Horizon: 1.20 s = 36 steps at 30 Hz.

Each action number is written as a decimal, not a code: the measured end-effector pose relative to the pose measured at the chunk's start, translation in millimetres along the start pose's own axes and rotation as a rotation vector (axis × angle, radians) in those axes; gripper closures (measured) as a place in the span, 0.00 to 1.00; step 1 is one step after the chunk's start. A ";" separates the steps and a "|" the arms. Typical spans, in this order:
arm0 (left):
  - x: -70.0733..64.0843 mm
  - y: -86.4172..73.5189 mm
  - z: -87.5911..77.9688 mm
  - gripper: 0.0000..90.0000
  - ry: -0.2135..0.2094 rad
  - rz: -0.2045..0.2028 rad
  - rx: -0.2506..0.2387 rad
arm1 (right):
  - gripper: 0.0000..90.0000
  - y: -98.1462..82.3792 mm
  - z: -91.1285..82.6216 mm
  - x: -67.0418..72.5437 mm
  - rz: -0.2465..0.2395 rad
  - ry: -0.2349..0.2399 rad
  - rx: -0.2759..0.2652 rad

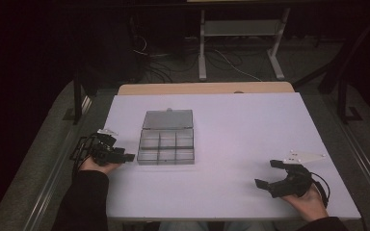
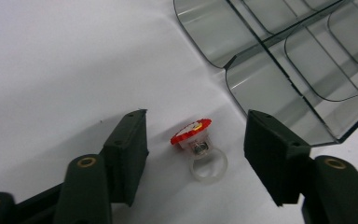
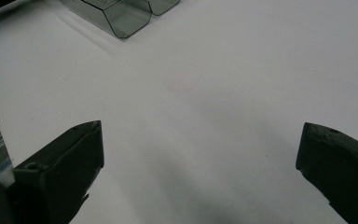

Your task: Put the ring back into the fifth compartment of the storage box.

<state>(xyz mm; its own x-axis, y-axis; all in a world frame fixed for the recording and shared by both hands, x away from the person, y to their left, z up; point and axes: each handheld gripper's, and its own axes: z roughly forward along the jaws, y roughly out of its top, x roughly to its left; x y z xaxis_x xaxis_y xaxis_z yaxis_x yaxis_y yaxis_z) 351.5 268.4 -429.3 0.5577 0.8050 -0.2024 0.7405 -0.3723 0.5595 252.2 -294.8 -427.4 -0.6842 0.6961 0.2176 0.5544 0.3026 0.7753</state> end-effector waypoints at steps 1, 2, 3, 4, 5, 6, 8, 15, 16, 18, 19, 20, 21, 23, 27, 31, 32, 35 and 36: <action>-0.7 -0.2 0.9 0.46 0.000 0.003 0.001 | 0.00 0.0 -0.1 0.0 0.001 0.000 0.000; -1.6 -0.2 1.7 0.47 0.003 0.006 0.005 | 0.00 0.0 -0.1 -0.1 0.001 0.000 0.000; -3.0 -0.4 1.8 0.48 0.012 0.005 0.003 | 0.00 0.0 -0.1 -0.2 0.001 -0.001 0.001; -3.4 -0.3 2.0 0.50 0.016 0.007 0.000 | 0.00 0.0 0.0 -0.3 0.000 -0.001 0.000; -3.8 -0.4 2.1 0.53 0.018 0.007 -0.001 | 0.00 -0.1 0.1 -0.3 -0.001 -0.001 0.000; -4.2 -0.4 2.1 0.56 0.024 0.010 0.000 | 0.00 -0.1 0.1 -0.2 -0.001 -0.002 0.000; -4.9 -0.7 2.1 0.61 0.042 0.016 0.000 | 0.00 -0.1 0.2 -0.1 -0.001 -0.003 0.000; -4.2 -2.8 2.0 0.74 0.065 0.013 -0.013 | 0.00 -0.1 0.2 -0.1 -0.002 -0.005 0.002; -4.2 -3.1 2.1 0.75 0.066 0.014 -0.015 | 0.00 -0.2 0.2 0.0 -0.001 -0.005 0.002; -4.1 -3.2 2.0 0.77 0.069 0.014 -0.015 | 0.00 -0.2 0.2 -0.1 -0.001 -0.006 0.002; -4.0 -3.0 2.1 0.77 0.069 0.013 -0.014 | 0.00 -0.2 0.3 -0.1 -0.003 -0.007 0.001; -4.0 -2.6 1.9 0.78 0.070 0.013 -0.011 | 0.00 -0.3 0.2 0.0 -0.003 -0.006 0.002; -3.9 -2.5 2.1 0.78 0.070 0.012 -0.012 | 0.00 -0.2 0.2 -0.1 -0.004 -0.007 0.001; -3.3 -2.3 1.9 0.78 0.068 0.009 -0.010 | 0.00 -0.2 0.0 0.0 0.000 -0.008 0.001; -1.8 -1.7 1.2 0.79 0.061 0.011 -0.001 | 0.00 -0.2 -0.4 -0.1 0.003 -0.009 0.001; -1.1 -0.7 1.0 0.79 0.055 0.000 0.004 | 0.00 -0.2 -0.6 -0.2 0.003 -0.010 0.001; -0.9 -0.5 0.7 0.79 0.053 0.000 0.008 | 0.00 -0.2 -0.7 -0.1 0.004 -0.010 0.001; -1.1 -0.6 0.0 0.79 0.049 0.003 0.013 | 0.00 -0.3 -0.9 -0.2 0.006 -0.010 0.000; -0.9 -0.7 -0.3 0.79 0.047 0.008 0.015 | 0.00 -0.3 -1.0 -0.2 0.007 -0.011 0.000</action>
<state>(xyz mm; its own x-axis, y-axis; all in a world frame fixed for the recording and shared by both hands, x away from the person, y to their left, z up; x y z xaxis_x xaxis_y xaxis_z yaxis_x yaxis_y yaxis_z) 350.3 268.1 -429.3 0.5453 0.8228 -0.1602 0.7421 -0.3850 0.5488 251.8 -295.7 -427.1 -0.6751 0.7051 0.2170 0.5594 0.2976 0.7736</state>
